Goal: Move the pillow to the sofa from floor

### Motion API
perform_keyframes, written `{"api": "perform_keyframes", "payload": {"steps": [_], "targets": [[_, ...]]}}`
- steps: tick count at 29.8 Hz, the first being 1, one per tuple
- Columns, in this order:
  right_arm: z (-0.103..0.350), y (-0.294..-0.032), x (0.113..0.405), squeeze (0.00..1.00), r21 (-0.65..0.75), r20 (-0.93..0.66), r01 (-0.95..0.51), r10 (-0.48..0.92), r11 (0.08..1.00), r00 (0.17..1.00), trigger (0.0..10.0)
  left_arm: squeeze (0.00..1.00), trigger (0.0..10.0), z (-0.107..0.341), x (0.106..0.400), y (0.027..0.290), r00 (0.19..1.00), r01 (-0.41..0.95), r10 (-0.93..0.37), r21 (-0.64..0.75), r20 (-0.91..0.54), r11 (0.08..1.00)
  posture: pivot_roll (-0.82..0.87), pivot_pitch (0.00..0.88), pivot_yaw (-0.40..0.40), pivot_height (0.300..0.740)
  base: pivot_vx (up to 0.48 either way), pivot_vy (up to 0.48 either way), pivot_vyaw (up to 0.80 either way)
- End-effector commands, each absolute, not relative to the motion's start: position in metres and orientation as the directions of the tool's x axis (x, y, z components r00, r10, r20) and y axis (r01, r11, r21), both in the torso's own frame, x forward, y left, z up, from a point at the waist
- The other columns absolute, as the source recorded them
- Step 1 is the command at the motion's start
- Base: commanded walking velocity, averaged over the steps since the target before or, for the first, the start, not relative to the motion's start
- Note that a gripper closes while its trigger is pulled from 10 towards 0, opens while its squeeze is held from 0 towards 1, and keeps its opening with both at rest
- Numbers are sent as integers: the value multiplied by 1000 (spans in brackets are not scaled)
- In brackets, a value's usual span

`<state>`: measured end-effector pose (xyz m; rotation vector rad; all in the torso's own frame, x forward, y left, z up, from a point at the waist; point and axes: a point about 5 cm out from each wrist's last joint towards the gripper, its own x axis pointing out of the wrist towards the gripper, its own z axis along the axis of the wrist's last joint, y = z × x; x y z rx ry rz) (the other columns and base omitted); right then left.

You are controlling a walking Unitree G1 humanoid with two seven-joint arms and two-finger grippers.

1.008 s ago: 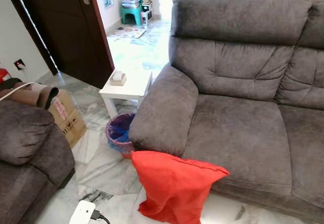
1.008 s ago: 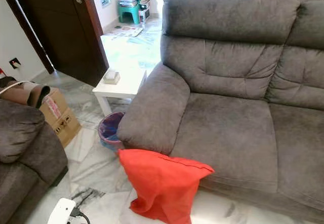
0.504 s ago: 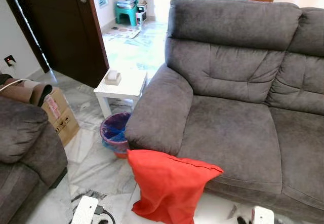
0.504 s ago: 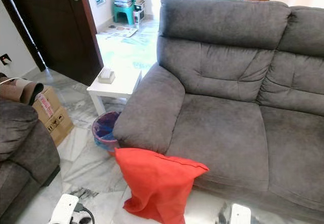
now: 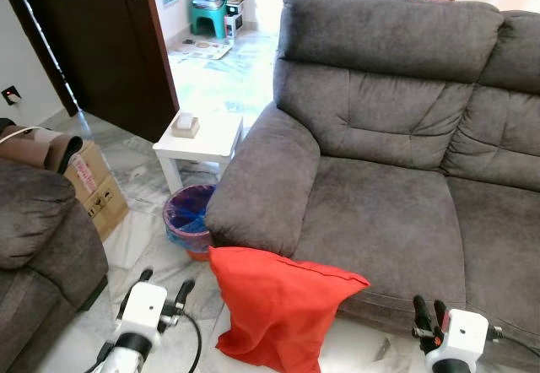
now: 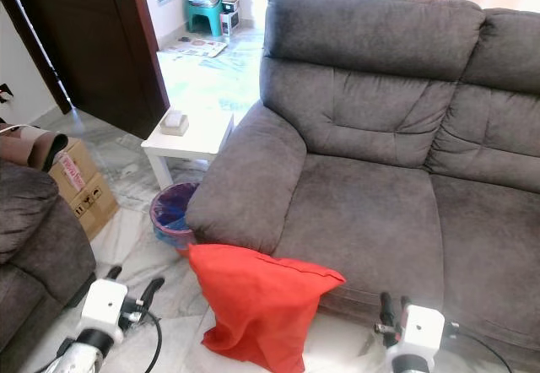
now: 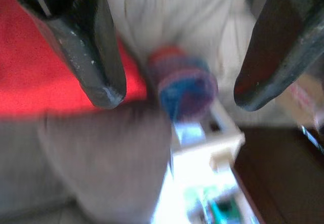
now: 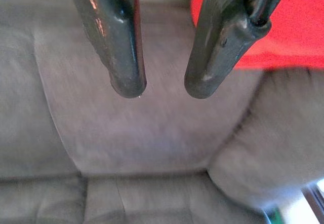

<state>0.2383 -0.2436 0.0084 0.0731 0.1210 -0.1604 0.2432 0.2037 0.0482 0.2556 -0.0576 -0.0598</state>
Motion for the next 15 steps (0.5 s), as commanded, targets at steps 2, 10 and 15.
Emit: {"api": "perform_keyframes", "payload": {"steps": [2, 10, 15], "targets": [[16, -244, 239, 0, 80, -75, 174, -168, 982, 983, 10000, 0, 10000, 51, 238, 211, 998, 24, -40, 255, 55, 967, -42, 71, 22, 740, 0, 0, 0], [21, -238, 235, 0, 100, -55, 171, -167, 980, 984, 10000, 0, 10000, 58, 232, 229, 997, -81, 75, 252, 33, 964, -47, 47, 19, 740, 0, 0, 0], [24, -231, 241, 0, 89, -76, 111, -105, 990, 992, 10000, 0, 10000, 58, 236, 229, 997, -73, 67, 236, 31, 969, -60, 35, 12, 740, 0, 0, 0]]}}
